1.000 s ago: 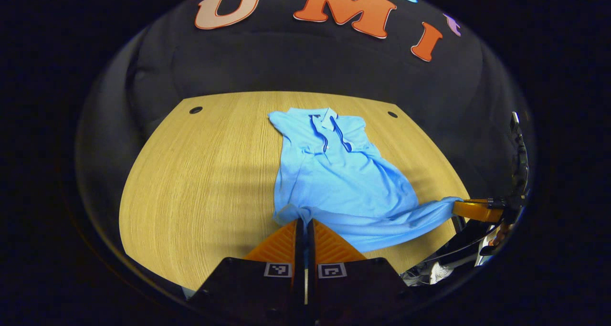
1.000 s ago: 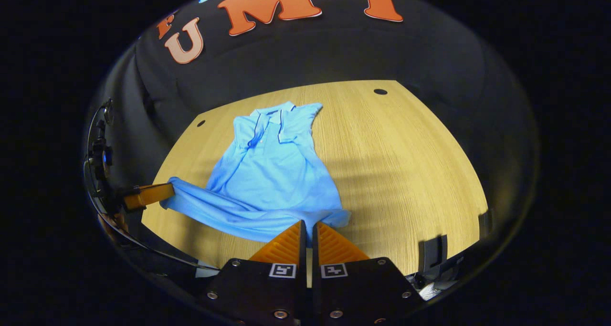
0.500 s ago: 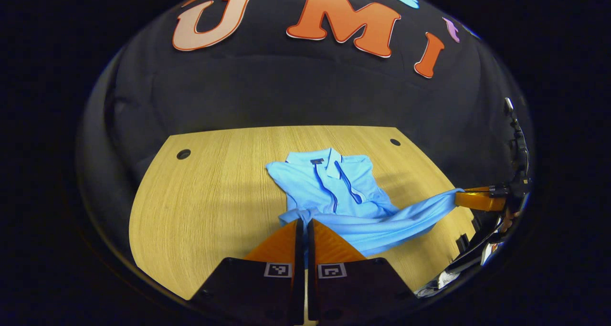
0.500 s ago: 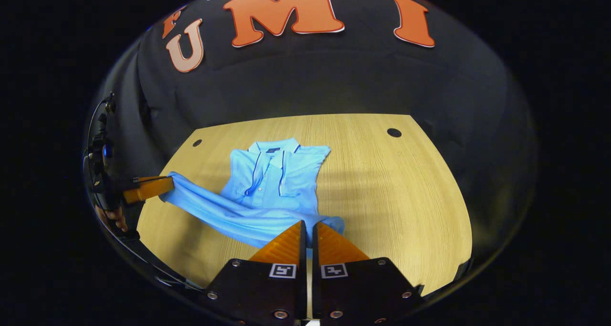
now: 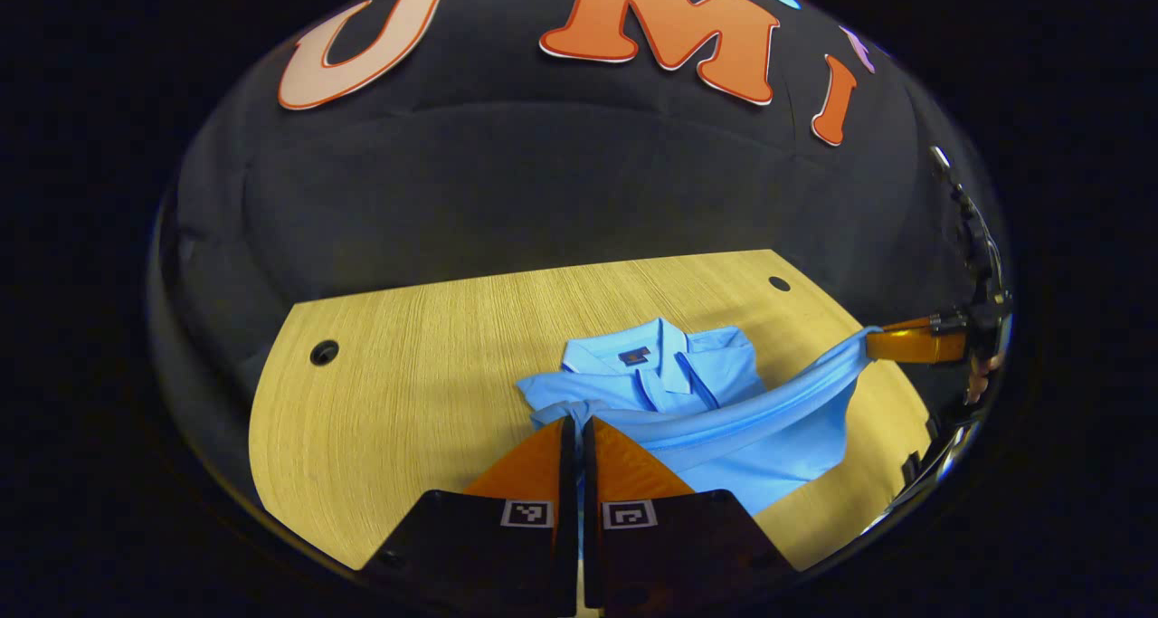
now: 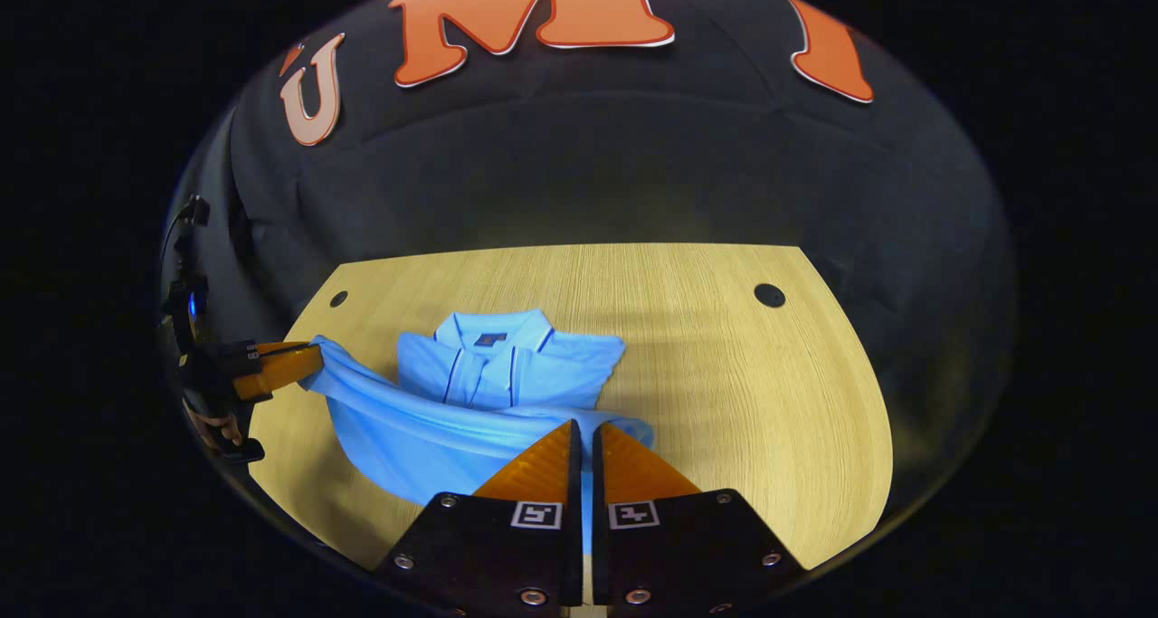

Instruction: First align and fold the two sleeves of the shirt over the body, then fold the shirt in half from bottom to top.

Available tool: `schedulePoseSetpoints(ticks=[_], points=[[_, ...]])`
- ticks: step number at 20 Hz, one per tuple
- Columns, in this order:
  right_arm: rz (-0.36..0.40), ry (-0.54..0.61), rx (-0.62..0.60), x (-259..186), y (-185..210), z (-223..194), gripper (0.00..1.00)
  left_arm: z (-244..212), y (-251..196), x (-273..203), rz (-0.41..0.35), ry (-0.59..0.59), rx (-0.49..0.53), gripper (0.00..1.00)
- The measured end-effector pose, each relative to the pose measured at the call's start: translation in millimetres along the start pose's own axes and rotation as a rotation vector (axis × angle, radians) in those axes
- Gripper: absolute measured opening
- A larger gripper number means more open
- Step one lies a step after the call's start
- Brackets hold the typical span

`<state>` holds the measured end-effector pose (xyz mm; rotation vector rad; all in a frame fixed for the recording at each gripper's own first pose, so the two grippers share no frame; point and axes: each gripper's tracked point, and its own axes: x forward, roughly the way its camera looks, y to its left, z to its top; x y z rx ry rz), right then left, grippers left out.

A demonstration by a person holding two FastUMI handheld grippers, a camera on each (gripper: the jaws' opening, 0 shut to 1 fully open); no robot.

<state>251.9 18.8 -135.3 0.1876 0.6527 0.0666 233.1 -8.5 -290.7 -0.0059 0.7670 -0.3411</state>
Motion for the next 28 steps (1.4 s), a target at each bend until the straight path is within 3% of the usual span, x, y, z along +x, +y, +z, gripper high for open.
schedulePoseSetpoints(ticks=[14, 17, 18, 21, 22, 23, 24, 25, 26, 28], points=[[-0.054, 0.006, 0.003, 137, -1, 56, 0.05, 6, 56, 122, 0.016, 0.021, -0.156, 0.05], [-0.060, 0.019, 0.047, 143, -3, 55, 0.07, 14, 63, 125, 0.049, 0.017, -0.189, 0.14], [-0.066, 0.019, 0.029, 135, -5, 54, 0.16, 20, 58, 116, 0.042, 0.007, -0.208, 0.27], [-0.076, -0.045, -0.074, 102, -7, 63, 0.44, 21, 51, 81, 0.041, -0.009, -0.251, 1.00], [-0.084, -0.074, -0.100, 89, -7, 66, 0.61, 22, 51, 68, 0.057, -0.023, -0.239, 1.00], [-0.086, -0.100, -0.123, 76, -6, 66, 0.69, 23, 48, 52, 0.074, -0.028, -0.226, 1.00], [-0.080, -0.120, -0.142, 62, -4, 65, 0.85, 22, 44, 36, 0.087, -0.035, -0.213, 0.99], [-0.070, -0.134, -0.155, 49, 0, 59, 0.84, 24, 36, 20, 0.097, -0.047, -0.204, 0.99], [-0.057, -0.144, -0.168, 36, 5, 54, 0.94, 25, 28, 2, 0.108, -0.058, -0.196, 1.00], [-0.042, -0.168, -0.193, 4, 8, 46, 0.98, 27, 11, -34, 0.122, -0.089, -0.179, 1.00]])
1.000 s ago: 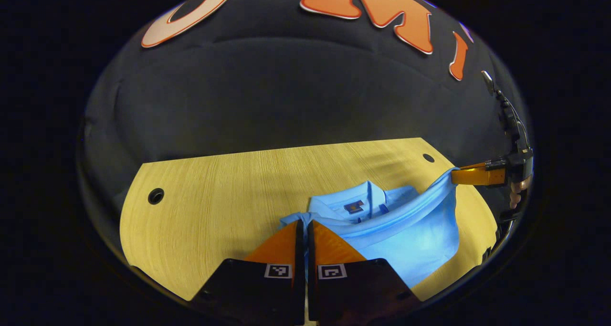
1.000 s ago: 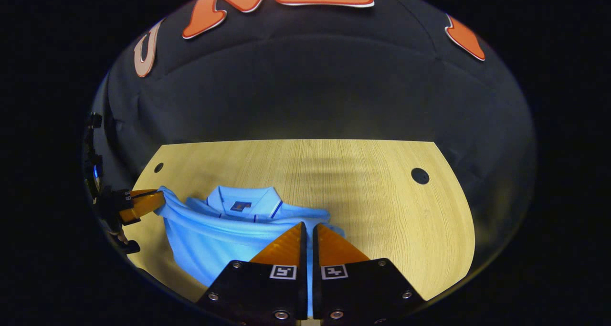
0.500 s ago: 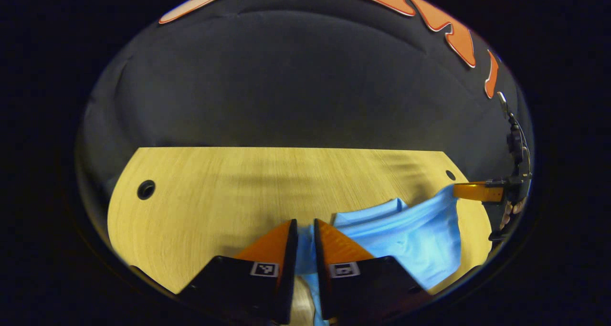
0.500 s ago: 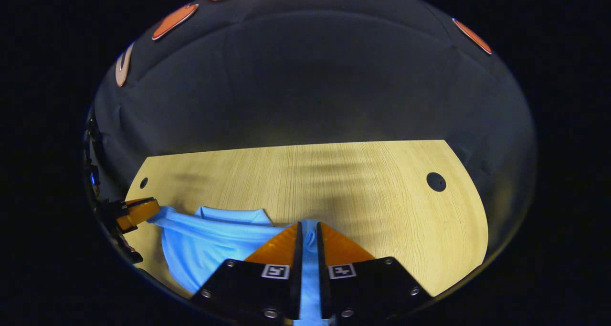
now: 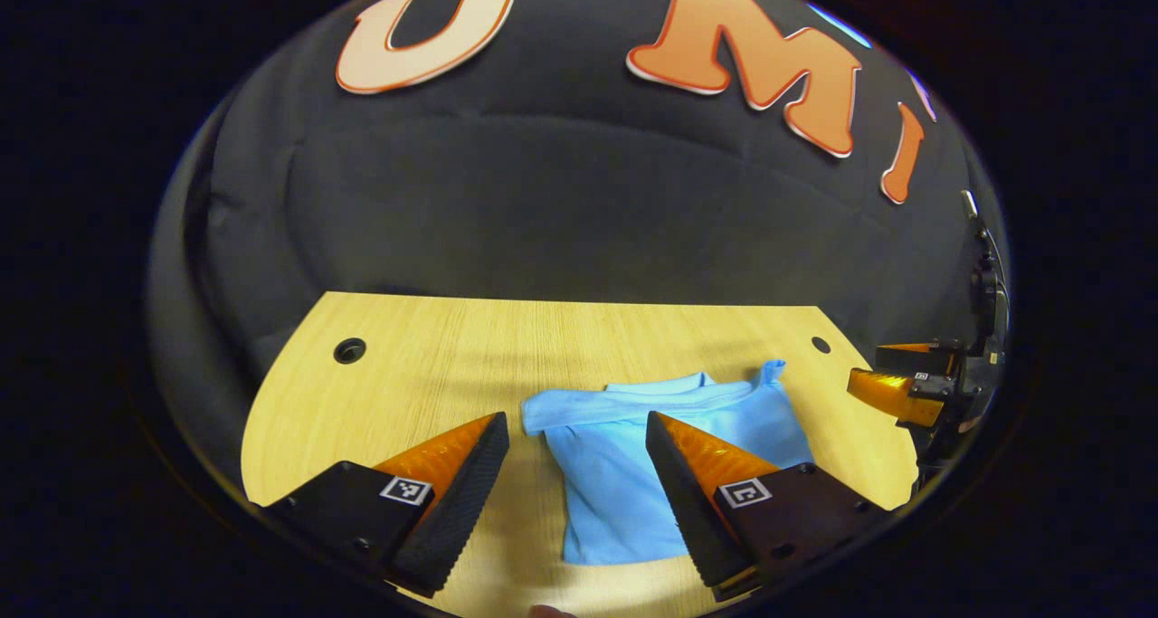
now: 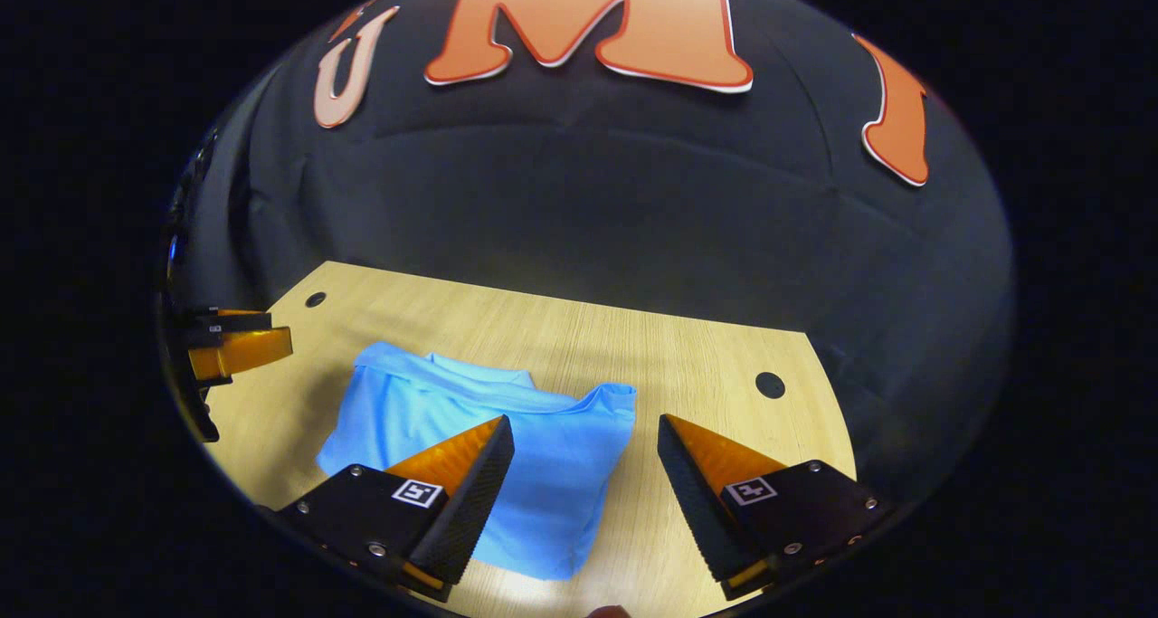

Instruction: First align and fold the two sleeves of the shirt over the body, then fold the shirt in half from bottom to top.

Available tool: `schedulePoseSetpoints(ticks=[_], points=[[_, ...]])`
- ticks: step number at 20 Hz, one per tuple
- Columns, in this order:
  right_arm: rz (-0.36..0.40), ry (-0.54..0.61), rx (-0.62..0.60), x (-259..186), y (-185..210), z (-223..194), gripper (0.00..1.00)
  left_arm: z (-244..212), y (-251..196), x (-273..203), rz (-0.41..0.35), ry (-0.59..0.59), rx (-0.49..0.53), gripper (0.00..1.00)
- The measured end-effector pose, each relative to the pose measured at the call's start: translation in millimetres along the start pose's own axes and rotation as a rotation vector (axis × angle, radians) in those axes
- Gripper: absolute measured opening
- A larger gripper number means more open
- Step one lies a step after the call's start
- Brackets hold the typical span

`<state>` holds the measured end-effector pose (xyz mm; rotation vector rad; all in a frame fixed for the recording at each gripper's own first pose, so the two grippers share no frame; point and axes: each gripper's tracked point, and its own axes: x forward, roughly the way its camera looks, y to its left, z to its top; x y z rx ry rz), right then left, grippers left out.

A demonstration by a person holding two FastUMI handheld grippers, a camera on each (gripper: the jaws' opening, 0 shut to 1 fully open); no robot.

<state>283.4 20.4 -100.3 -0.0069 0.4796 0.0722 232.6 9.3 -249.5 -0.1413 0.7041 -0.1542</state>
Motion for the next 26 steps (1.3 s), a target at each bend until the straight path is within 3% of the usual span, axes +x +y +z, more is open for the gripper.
schedulePoseSetpoints(ticks=[14, 21, 22, 26], points=[[0.020, -0.278, -0.085, -234, -19, -51, 0.99, -21, -120, -232, 0.122, -0.332, 0.103, 0.99], [0.014, -0.405, -0.096, -304, -22, -75, 0.99, -22, -163, -307, 0.138, -0.532, 0.129, 0.99], [0.014, -0.422, -0.092, -310, -22, -77, 0.99, -22, -170, -313, 0.135, -0.549, 0.140, 0.95], [0.009, -0.532, -0.067, -328, -22, -68, 0.99, -31, -181, -333, 0.075, -0.550, 0.150, 1.00]])
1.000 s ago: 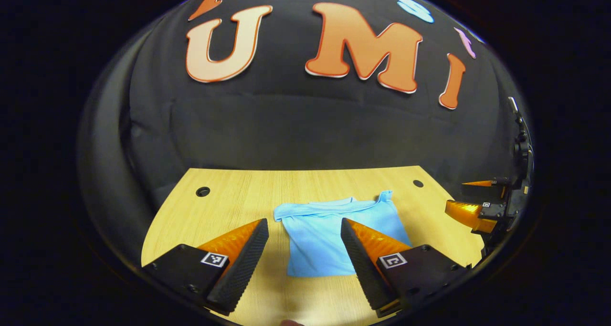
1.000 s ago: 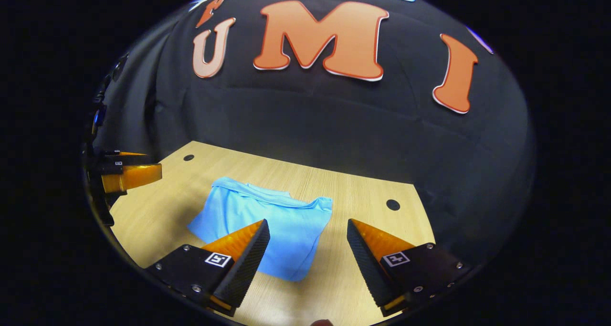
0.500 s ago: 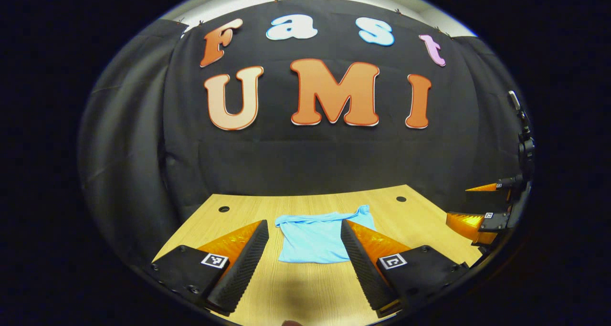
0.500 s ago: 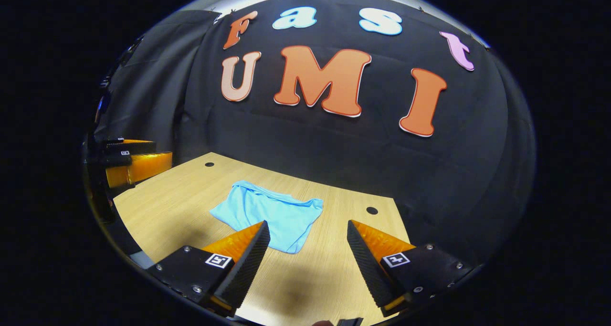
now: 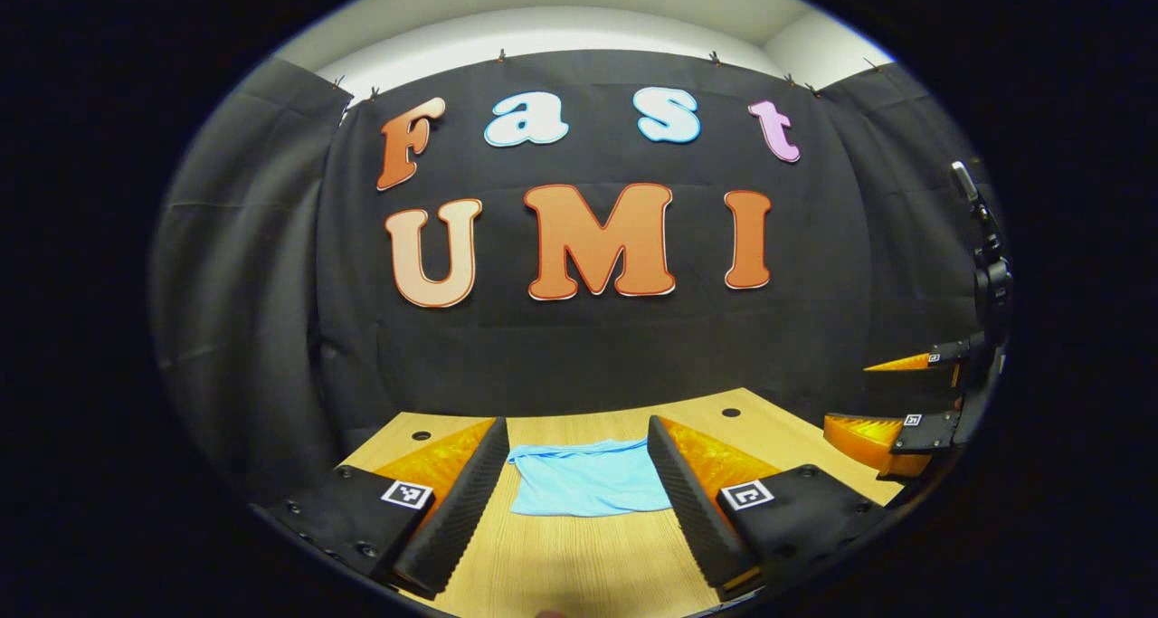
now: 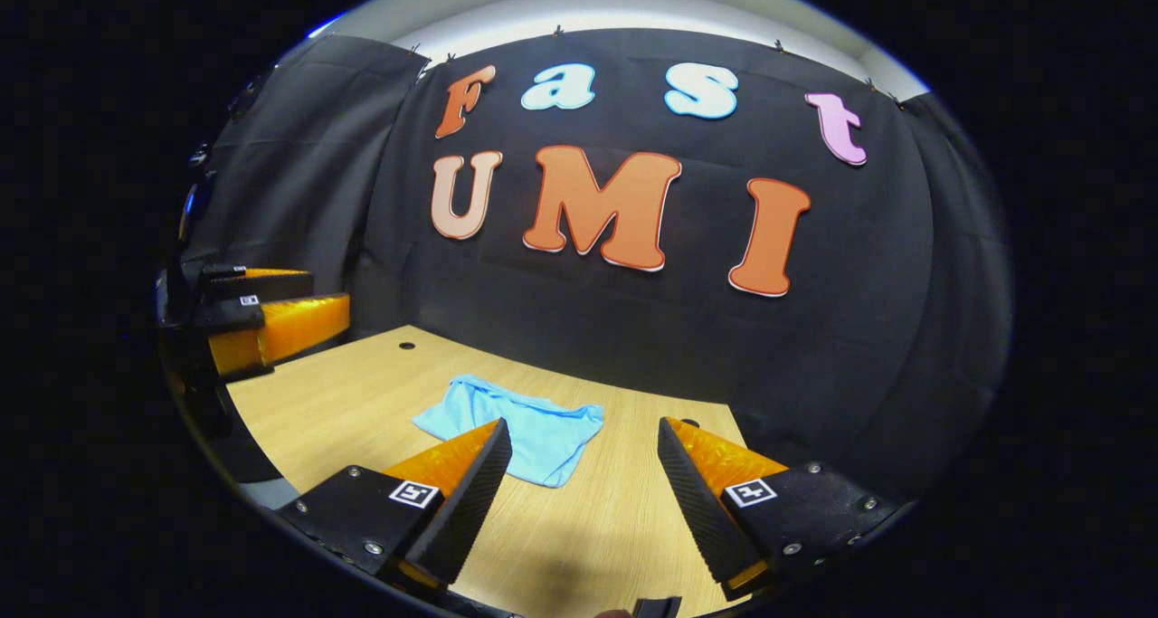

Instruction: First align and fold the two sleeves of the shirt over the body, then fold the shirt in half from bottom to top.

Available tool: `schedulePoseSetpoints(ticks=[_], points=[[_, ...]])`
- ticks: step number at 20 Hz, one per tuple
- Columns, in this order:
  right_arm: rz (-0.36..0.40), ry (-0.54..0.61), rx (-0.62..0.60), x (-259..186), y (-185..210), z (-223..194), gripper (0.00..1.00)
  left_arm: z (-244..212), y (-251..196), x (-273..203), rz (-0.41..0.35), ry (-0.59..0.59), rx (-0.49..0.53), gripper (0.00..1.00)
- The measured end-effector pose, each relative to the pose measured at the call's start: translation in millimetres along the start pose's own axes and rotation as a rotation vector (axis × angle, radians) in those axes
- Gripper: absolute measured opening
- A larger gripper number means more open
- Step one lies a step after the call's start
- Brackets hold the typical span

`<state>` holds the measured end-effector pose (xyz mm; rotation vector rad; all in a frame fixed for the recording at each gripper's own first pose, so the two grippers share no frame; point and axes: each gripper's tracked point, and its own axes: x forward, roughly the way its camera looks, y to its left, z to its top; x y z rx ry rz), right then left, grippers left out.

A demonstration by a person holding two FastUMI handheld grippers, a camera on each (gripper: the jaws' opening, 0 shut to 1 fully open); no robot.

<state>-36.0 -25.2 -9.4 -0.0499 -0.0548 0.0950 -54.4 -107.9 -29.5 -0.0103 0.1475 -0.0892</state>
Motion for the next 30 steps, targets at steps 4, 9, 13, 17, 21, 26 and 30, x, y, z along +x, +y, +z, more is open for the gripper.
schedulePoseSetpoints(ticks=[4, 9, 13, 17, 21, 26, 30], points=[[-0.002, -0.052, 0.000, 1, 6, 7, 0.99, 6, 0, -13, -0.011, -0.039, -0.030, 1.00], [-0.008, -0.032, 0.018, 8, 17, 4, 0.99, 6, 6, -9, -0.021, -0.038, -0.063, 1.00], [-0.017, -0.011, 0.029, 13, 29, 1, 0.99, 11, 28, 6, -0.015, -0.051, -0.071, 1.00], [-0.032, -0.004, 0.029, 21, 38, 3, 0.99, 16, 43, 12, -0.012, -0.072, -0.068, 1.00], [-0.055, -0.002, 0.026, 30, 43, 8, 0.99, 27, 57, 22, -0.019, -0.106, -0.049, 0.99], [-0.108, 0.005, 0.002, 32, 34, 12, 0.99, 37, 58, 40, -0.051, -0.144, -0.027, 1.00], [-0.159, 0.008, 0.007, 29, 21, 10, 0.99, 45, 51, 54, -0.083, -0.157, -0.015, 1.00]])
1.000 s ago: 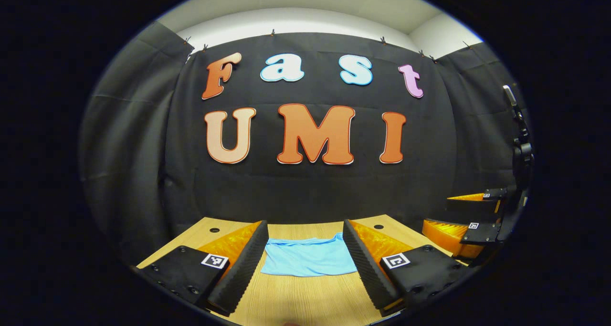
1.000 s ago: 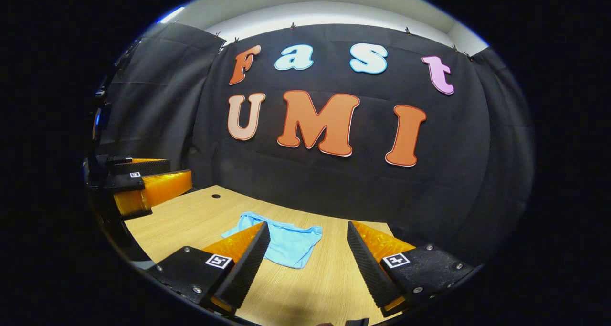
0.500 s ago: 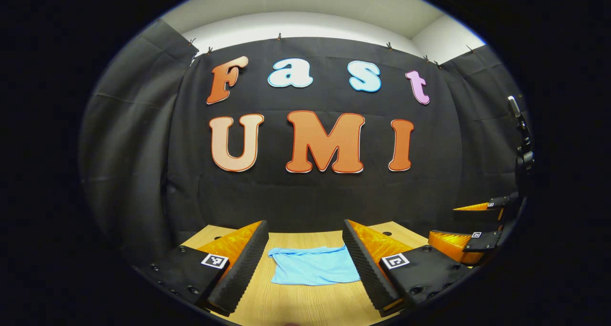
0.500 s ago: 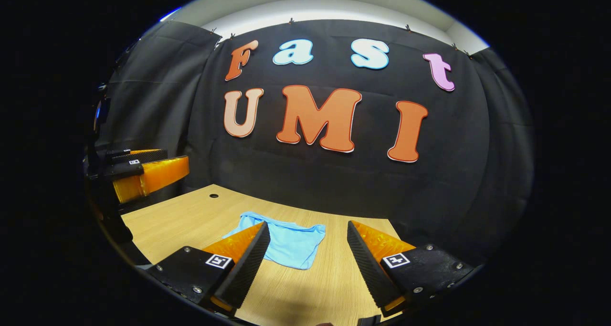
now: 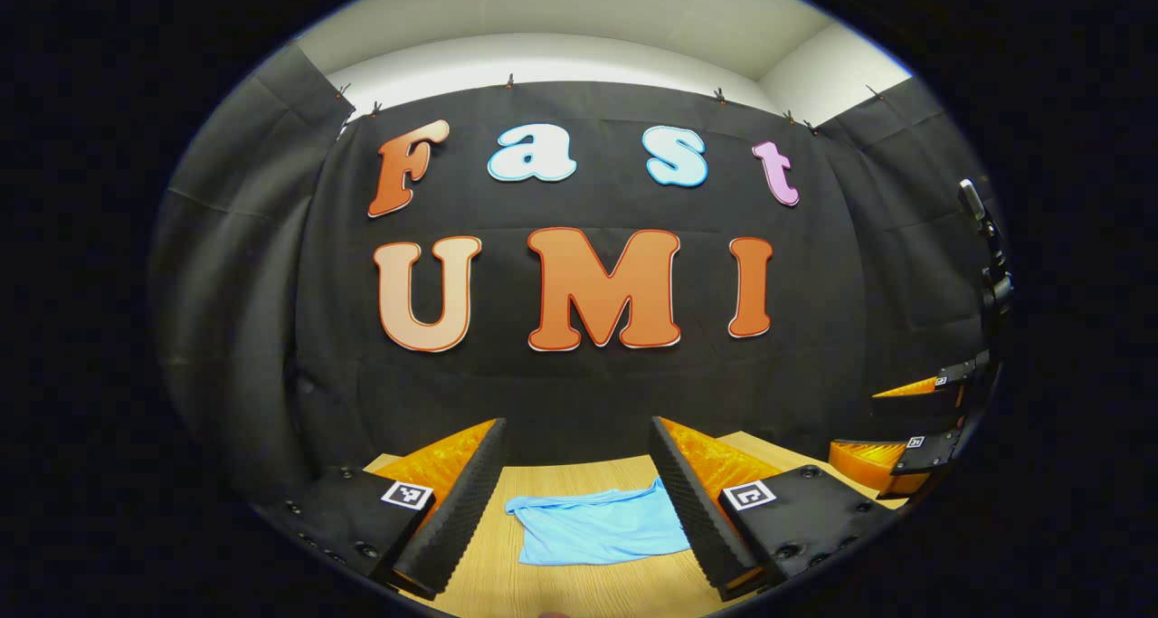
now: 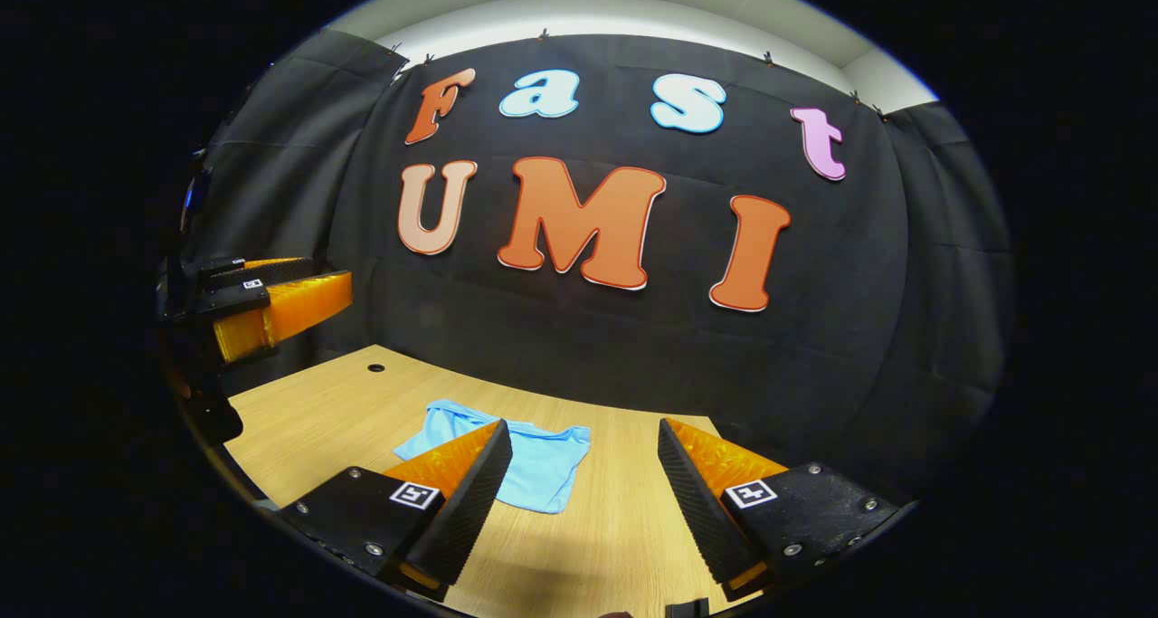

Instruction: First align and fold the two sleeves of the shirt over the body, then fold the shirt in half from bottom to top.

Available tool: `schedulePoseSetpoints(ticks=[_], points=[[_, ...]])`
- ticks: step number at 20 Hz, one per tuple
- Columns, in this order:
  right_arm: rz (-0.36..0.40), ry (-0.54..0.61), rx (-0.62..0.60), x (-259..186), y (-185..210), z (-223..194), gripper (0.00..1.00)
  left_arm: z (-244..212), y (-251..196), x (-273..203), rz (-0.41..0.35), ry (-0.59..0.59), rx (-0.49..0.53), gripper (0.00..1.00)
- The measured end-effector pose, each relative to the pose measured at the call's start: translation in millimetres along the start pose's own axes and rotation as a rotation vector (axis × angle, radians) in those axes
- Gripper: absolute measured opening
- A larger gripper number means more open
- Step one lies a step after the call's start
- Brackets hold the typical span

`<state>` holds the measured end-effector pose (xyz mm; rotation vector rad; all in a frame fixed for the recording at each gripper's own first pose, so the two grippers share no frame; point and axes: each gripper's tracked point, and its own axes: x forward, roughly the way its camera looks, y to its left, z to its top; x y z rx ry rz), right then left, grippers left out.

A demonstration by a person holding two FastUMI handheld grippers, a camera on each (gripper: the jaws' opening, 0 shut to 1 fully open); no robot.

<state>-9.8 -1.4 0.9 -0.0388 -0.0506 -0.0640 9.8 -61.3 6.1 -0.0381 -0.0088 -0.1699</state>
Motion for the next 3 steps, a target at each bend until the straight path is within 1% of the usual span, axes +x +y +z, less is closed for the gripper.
schedulePoseSetpoints(ticks=[3], points=[[-0.033, -0.007, 0.019, -6, -15, 2, 0.99, 2, -8, 6, -0.012, -0.002, -0.002, 0.99]])
